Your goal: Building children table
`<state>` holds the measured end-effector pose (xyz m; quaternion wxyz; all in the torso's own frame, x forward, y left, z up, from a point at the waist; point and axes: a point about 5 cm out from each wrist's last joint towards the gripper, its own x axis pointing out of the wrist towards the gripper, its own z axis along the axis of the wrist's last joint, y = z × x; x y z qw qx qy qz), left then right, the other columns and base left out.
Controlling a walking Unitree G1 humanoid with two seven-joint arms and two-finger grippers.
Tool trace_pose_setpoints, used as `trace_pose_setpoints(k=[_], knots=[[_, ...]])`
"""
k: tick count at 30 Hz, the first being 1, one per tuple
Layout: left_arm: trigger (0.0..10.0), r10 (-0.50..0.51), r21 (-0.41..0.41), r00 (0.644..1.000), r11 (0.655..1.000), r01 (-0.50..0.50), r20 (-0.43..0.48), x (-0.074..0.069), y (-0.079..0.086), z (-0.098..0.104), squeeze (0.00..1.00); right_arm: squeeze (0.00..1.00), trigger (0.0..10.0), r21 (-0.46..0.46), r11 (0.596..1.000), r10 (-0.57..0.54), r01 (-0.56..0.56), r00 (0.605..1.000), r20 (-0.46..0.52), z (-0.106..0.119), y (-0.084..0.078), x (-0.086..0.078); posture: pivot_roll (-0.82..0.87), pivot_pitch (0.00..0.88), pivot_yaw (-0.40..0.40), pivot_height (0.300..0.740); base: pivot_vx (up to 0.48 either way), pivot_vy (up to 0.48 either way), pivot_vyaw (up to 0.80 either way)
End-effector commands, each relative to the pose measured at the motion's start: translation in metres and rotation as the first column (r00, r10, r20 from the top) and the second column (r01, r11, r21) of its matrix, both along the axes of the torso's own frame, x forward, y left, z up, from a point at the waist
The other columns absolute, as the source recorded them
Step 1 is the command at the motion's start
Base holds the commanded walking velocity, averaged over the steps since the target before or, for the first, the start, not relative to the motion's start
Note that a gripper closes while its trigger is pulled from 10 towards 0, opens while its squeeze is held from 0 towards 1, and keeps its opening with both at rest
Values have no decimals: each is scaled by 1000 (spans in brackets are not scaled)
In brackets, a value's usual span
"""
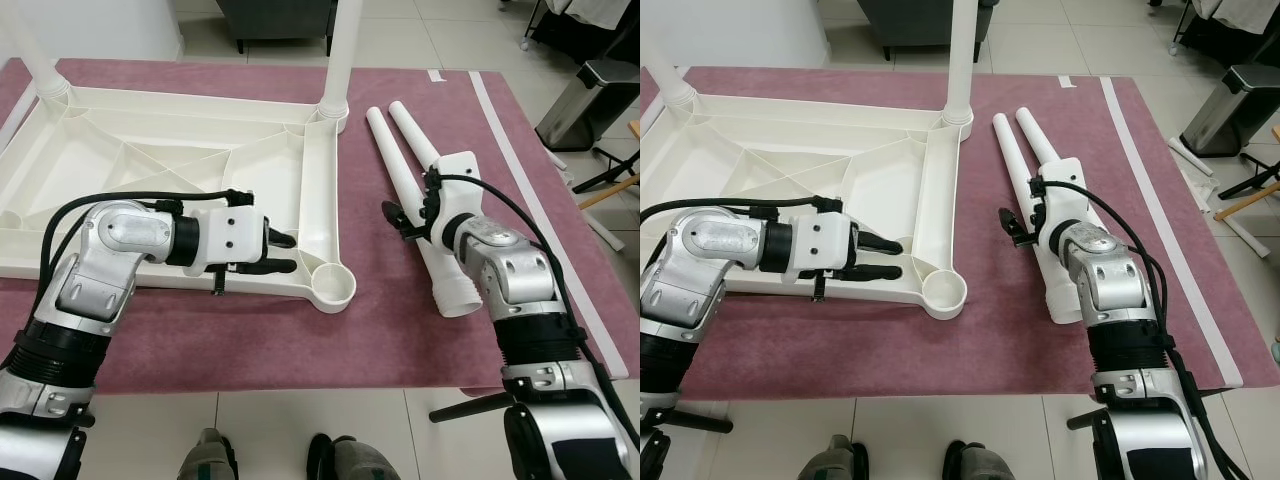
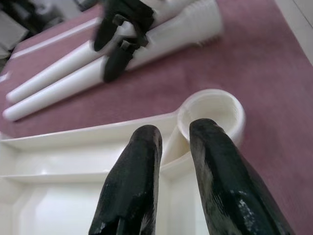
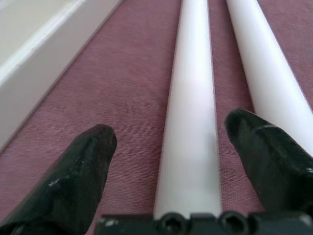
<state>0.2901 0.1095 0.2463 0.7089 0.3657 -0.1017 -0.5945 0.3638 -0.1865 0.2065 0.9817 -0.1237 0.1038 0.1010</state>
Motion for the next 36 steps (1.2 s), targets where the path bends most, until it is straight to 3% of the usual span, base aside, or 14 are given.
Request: trace_pose_setpoints(k=[1, 3, 4, 6, 7, 8, 9, 10, 16, 23, 29, 30, 35, 36], knots=[[10000, 299, -275, 950, 924, -265, 87, 12, -5, 23, 0, 0, 10000, -13, 1000, -26, 26, 999, -42, -3, -4, 3, 71, 158, -44, 740, 0, 0, 0], [10000, 299, -275, 950, 924, -265, 87, 12, -5, 23, 0, 0, 10000, -13, 1000, -26, 26, 999, -42, -3, -4, 3, 71, 158, -44, 740, 0, 0, 0], [10000, 360, -353, 933, 876, -329, 23, 17, -14, 25, 0, 0, 10000, -17, 999, -50, 49, 997, -58, -5, -8, 5, 67, 162, -42, 740, 0, 0, 0], [10000, 360, -353, 933, 876, -329, 23, 17, -14, 25, 0, 0, 10000, -17, 999, -50, 49, 997, -58, -5, -8, 5, 67, 162, -42, 740, 0, 0, 0], [10000, 417, -439, 908, 809, -392, -41, 24, -25, 28, 0, 0, 10000, -14, 999, -50, 49, 995, -82, -8, -11, 6, 54, 165, -32, 740, 0, 0, 0], [10000, 417, -439, 908, 809, -392, -41, 24, -25, 28, 0, 0, 10000, -14, 999, -50, 49, 995, -82, -8, -11, 6, 54, 165, -32, 740, 0, 0, 0], [10000, 455, -473, 885, 761, -443, -98, 31, -33, 29, 0, 0, 10000, -18, 999, -40, 39, 994, -103, -10, -13, 7, 52, 165, -29, 740, 0, 0, 0], [10000, 466, -485, 874, 739, -469, -136, 34, -41, 28, 0, 0, 10000, -20, 1000, -22, 20, 992, -128, -13, -13, 8, 47, 165, -25, 740, 0, 0, 0], [10000, 506, -444, 845, 727, -525, -171, 41, -45, 21, 0, 0, 10000, -26, 1000, 3, -8, 986, -167, -19, -10, 11, 44, 171, -18, 740, 0, 0, 0], [10000, 569, -416, 797, 686, -597, -205, 43, -29, 14, 0, 0, 10000, 1, 999, 37, -38, 970, -241, -27, -4, 19, 55, 183, -23, 740, 0, 0, 0], [10000, 603, -394, 765, 662, -638, -226, 40, -21, 10, 0, 0, 10000, 91, 995, 71, -44, 942, -327, -39, -1, 19, 65, 191, -33, 740, 0, 0, 0], [10000, 613, -388, 755, 654, -650, -232, 39, -19, 8, 0, 0, 10000, 148, 989, 82, -30, 928, -363, -44, 0, 18, 68, 194, -36, 740, 0, 0, 0], [10000, 629, -374, 740, 644, -667, -237, 38, -16, 5, 0, 0, 10000, 253, 967, 97, 14, 902, -421, -50, 1, 16, 74, 197, -43, 740, 0, 0, 0], [10000, 631, -371, 738, 643, -670, -237, 38, -16, 5, 0, 0, 0, 247, 968, 77, 37, 898, -434, -51, 0, 17, 72, 197, -42, 740, 0, 0, 0]])
